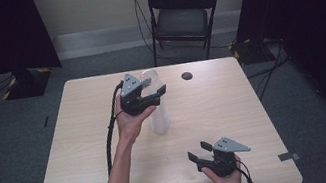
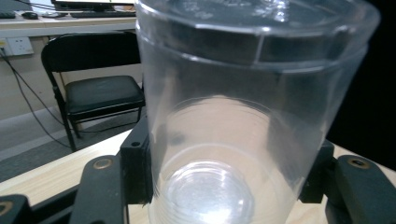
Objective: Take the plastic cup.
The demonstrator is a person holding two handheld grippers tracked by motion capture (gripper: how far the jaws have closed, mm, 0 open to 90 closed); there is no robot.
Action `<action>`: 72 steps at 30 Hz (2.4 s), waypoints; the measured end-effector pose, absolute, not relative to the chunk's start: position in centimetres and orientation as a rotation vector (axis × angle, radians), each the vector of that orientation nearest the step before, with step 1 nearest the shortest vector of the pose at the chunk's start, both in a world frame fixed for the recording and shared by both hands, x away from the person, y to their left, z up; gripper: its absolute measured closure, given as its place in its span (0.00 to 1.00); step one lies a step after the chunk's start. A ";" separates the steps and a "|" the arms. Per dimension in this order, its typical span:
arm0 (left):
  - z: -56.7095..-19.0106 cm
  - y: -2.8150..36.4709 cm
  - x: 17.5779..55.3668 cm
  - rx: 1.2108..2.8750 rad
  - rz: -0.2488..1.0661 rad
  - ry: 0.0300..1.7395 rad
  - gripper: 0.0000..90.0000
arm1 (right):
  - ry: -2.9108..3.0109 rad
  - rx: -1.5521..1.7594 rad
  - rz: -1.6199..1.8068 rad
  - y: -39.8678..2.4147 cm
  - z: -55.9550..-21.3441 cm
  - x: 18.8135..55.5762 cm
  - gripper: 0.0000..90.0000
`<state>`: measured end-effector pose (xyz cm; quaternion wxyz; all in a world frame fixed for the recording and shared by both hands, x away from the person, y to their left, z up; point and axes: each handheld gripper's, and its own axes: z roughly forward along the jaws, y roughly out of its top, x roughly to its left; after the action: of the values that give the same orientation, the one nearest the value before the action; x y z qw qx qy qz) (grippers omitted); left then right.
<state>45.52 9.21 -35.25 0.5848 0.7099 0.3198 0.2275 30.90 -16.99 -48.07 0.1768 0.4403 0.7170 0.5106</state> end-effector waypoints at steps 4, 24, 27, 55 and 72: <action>-34.8 9.8 44.9 1.648 0.548 0.740 0.43 | 2.032 1.241 1.442 -16.9 -48.1 30.9 0.38; -35.0 12.4 41.6 1.618 0.574 0.793 0.41 | 2.051 1.229 1.437 -16.4 -48.0 30.9 0.38; -35.4 12.9 41.2 1.619 0.570 0.806 0.41 | 2.051 1.223 1.435 -16.4 -48.0 30.9 0.38; -41.0 13.2 37.9 1.641 0.246 0.898 0.41 | 2.097 1.135 1.429 -14.6 -47.7 30.9 0.41; -44.7 13.1 35.7 1.606 0.071 0.956 0.42 | 2.137 1.017 1.485 -12.2 -47.3 30.7 0.52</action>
<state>35.72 13.12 -44.69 0.5936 0.6910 0.4114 0.0306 30.67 -12.15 -47.25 0.1727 0.3586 0.7533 0.5236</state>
